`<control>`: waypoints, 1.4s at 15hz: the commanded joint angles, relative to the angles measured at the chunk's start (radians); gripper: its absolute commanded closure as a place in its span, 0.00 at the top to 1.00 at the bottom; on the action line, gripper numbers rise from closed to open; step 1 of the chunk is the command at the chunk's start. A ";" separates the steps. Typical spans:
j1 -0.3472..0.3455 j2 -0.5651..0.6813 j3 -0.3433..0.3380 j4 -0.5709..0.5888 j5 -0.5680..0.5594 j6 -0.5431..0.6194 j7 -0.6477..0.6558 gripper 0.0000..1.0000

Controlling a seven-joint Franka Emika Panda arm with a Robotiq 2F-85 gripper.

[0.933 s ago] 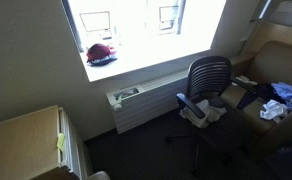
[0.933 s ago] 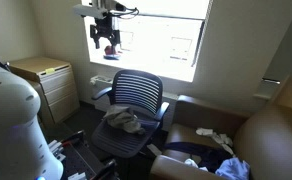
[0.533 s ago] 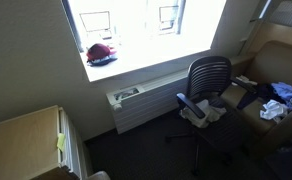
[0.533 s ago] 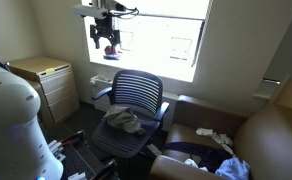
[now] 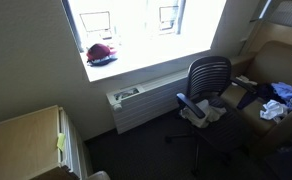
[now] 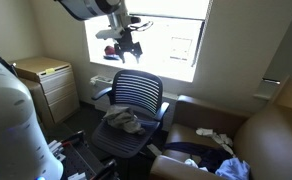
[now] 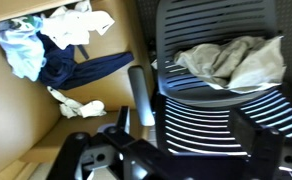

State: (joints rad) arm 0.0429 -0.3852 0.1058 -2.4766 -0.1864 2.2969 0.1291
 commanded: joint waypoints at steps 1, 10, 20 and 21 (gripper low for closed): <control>-0.166 0.167 0.013 -0.010 -0.269 0.211 0.171 1.00; -0.182 0.460 -0.114 0.186 -0.473 0.147 0.467 1.00; -0.241 0.830 -0.327 0.259 -0.866 0.133 0.981 1.00; -0.204 0.719 -0.319 0.197 -0.914 0.126 0.990 1.00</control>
State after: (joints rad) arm -0.1654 0.3401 -0.2135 -2.2788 -1.1002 2.4244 1.1213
